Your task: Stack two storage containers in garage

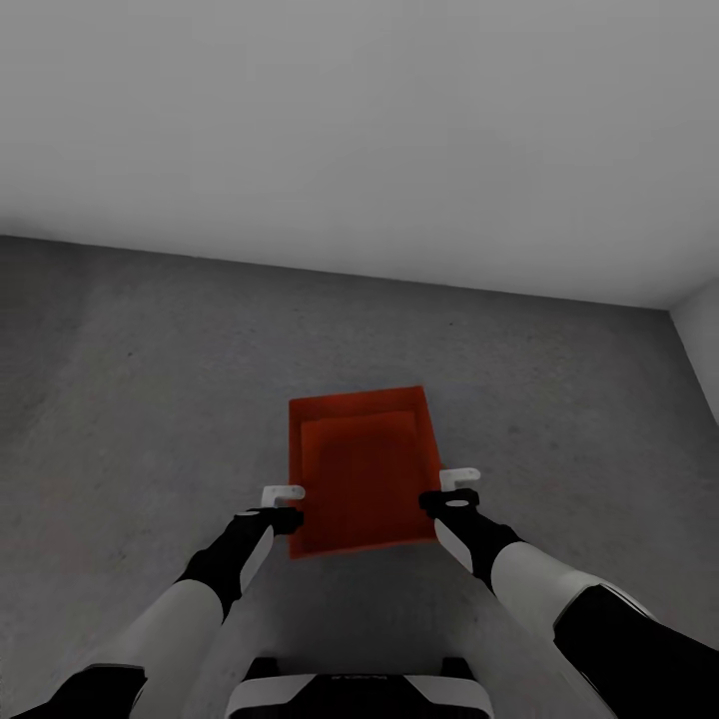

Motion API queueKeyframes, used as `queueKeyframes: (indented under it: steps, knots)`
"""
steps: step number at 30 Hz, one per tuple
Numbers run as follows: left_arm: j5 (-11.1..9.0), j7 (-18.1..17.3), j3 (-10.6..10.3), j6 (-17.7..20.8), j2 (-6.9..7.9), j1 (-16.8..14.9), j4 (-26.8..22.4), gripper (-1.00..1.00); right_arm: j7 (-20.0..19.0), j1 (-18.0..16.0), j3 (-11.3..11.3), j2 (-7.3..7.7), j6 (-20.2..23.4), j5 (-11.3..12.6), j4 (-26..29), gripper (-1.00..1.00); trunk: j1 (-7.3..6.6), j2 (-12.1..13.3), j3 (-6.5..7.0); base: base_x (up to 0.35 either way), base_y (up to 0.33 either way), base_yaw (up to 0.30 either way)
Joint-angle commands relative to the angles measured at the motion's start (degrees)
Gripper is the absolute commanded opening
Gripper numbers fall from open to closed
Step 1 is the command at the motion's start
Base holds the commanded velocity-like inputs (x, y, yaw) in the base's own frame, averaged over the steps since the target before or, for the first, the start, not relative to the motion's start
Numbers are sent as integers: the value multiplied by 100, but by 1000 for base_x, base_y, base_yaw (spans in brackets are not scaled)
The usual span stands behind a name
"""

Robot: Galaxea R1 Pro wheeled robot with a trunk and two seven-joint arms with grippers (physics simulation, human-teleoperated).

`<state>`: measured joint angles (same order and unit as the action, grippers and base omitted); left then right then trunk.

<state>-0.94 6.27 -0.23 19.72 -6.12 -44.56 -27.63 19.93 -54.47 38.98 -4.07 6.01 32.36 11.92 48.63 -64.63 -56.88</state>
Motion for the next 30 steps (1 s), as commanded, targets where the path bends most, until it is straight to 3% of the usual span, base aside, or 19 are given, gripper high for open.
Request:
queueKeyframes:
  steps: [1, 30]
  knots:
    - [-11, 23, -3, 32, -2, 0, -8, 100, 38, -2, 48, 3, 41, 24, 12, 100, -22, 39, 16, 0, 0, 0]
    - [-10, 23, -3, 32, 3, 0, -5, 100, 46, -2, 48, 3, 41, 24, 12, 100, -659, 1202, 536, 0, 0, 0]
